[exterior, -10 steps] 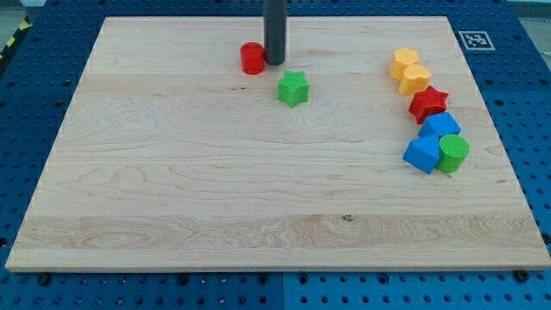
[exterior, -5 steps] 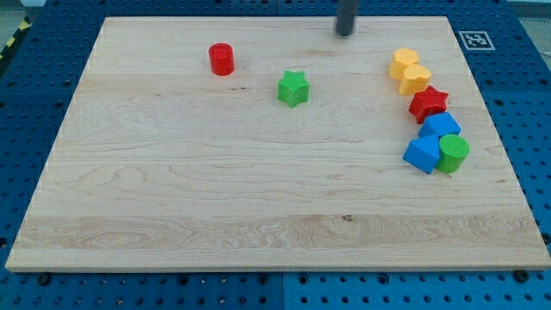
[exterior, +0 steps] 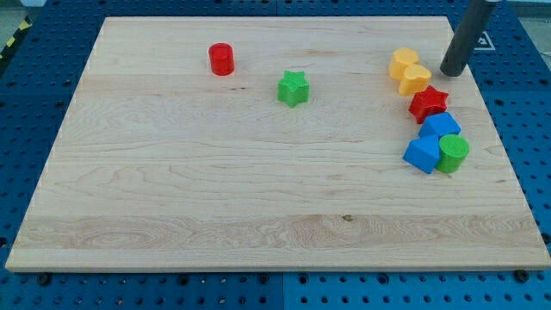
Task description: Move the hexagon to the top right of the green star
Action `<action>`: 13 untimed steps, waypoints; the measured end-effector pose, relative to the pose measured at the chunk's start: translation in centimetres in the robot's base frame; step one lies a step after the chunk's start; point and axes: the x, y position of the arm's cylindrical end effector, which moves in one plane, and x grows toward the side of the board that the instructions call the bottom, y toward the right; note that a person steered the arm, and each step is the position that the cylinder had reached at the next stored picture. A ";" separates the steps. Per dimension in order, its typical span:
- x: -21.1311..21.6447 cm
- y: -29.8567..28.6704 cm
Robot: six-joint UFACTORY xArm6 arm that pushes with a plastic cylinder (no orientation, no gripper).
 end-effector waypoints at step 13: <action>-3.8 -13.4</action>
